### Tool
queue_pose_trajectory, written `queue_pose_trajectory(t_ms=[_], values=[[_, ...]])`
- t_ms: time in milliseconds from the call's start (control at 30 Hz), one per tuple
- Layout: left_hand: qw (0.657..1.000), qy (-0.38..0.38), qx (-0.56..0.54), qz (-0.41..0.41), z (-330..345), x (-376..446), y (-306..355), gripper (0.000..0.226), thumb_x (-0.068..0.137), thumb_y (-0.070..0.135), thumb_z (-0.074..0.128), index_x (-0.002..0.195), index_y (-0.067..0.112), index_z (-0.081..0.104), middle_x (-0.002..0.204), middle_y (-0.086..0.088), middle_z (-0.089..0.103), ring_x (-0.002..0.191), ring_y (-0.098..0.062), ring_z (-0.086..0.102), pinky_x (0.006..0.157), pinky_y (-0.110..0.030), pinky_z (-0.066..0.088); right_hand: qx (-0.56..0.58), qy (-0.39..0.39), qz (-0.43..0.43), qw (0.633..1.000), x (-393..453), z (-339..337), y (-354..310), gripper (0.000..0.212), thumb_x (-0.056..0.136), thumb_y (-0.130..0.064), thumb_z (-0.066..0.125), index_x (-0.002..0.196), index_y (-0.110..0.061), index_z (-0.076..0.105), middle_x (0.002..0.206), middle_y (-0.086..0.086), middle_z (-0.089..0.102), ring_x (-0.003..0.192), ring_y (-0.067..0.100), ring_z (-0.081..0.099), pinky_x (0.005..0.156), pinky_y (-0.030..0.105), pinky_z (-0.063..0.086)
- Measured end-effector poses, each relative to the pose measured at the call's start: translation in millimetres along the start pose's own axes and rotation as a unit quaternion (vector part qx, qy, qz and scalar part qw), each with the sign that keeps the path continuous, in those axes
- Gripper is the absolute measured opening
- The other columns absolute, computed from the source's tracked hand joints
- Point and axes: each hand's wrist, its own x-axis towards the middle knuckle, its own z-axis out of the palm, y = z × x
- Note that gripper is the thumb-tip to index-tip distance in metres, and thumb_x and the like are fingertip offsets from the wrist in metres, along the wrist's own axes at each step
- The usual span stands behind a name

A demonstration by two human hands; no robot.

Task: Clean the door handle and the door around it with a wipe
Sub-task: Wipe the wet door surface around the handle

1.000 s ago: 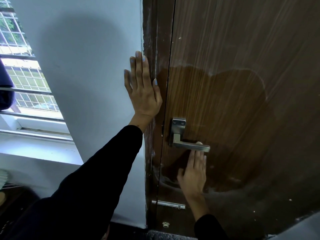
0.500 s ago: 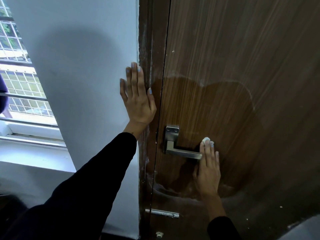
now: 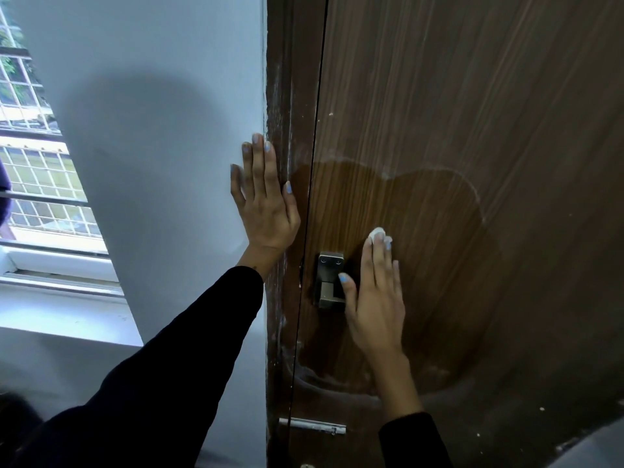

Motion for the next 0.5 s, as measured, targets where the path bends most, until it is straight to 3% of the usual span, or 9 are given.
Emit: queue_pose_trajectory(t_ms=[200, 367, 500], values=[[1.0, -0.006, -0.006, -0.004, -2, 0, 2, 0.055, 0.092, 0.016, 0.044, 0.143, -0.001, 0.033, 0.152, -0.021, 0.032, 0.144, -0.031, 0.021, 0.119, -0.044, 0.01, 0.03, 0.089, 0.131, 0.987, 23, -5, -9, 0.062, 0.099, -0.035, 0.028, 0.148, -0.007, 0.001, 0.157, 0.009, -0.004, 0.144, 0.02, -0.006, 0.117, 0.046, 0.011], [1.0, -0.005, -0.004, 0.0, -3, 0, 1, 0.056, 0.092, 0.015, 0.044, 0.144, 0.001, 0.031, 0.152, -0.02, 0.032, 0.144, -0.031, 0.022, 0.119, -0.044, 0.011, 0.029, 0.075, 0.028, 0.996, 37, 2, -50, 0.062, 0.098, -0.036, 0.029, 0.148, -0.008, 0.006, 0.157, 0.007, 0.0, 0.144, 0.018, -0.005, 0.117, 0.039, 0.006], [1.0, -0.006, -0.009, 0.0, -2, 0, 0, 0.056, 0.093, 0.016, 0.042, 0.145, 0.003, 0.027, 0.153, -0.019, 0.03, 0.145, -0.029, 0.02, 0.12, -0.043, 0.009, 0.017, 0.108, 0.091, 0.99, 37, 0, -37, 0.064, 0.098, -0.039, 0.031, 0.148, -0.007, 0.009, 0.157, 0.009, 0.004, 0.144, 0.02, -0.001, 0.117, 0.044, 0.012]])
